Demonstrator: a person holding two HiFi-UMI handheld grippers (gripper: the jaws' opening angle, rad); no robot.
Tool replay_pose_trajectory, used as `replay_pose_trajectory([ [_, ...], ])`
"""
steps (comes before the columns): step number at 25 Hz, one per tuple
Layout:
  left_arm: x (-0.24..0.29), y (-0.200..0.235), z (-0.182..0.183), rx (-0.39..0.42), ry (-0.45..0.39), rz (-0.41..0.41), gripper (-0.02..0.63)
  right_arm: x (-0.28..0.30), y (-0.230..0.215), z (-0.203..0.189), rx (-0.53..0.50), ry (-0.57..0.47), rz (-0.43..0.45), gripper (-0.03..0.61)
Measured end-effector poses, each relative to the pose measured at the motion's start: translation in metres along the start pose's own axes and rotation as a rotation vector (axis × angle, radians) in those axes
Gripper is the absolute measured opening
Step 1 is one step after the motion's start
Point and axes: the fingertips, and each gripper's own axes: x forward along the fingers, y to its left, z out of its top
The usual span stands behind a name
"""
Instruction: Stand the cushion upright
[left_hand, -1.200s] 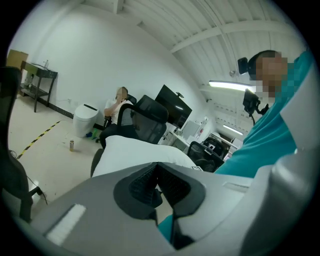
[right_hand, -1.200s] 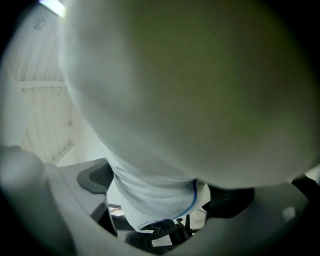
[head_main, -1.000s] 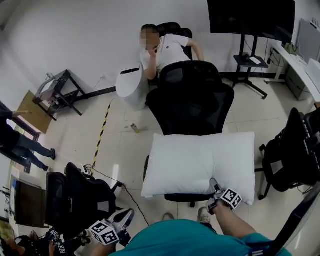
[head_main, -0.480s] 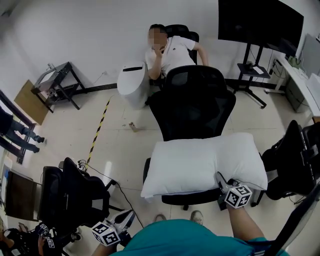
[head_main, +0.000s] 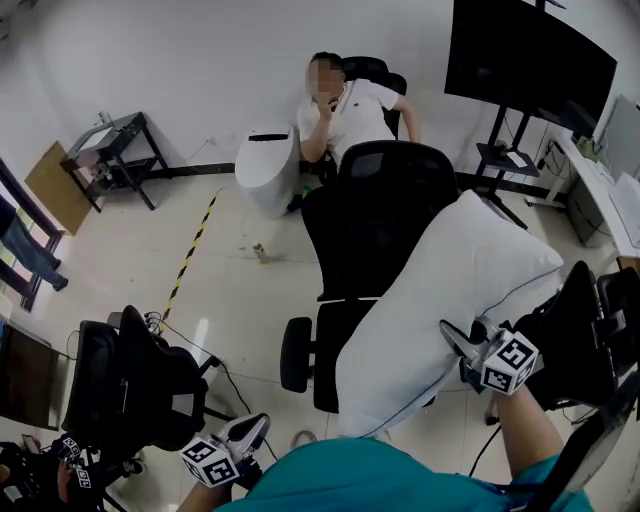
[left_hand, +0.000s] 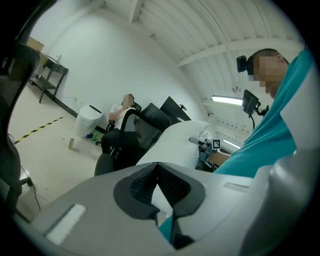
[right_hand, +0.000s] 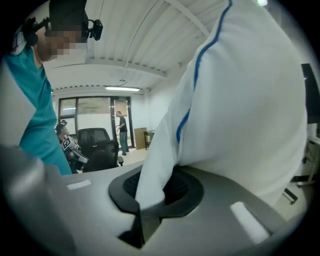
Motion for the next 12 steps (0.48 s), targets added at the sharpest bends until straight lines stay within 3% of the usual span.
replay_pose_trajectory([
  [6,-0.007,0.003,-0.001,-0.018,-0.025,0.012,0.012,0.011,0.01,0.044,-0.109,-0.002,0.152,0.029],
  [12,-0.014,0.012,-0.008,-0.046,-0.019,0.028,0.012,-0.012,0.021,0.069,-0.147,-0.076,0.167,0.029],
])
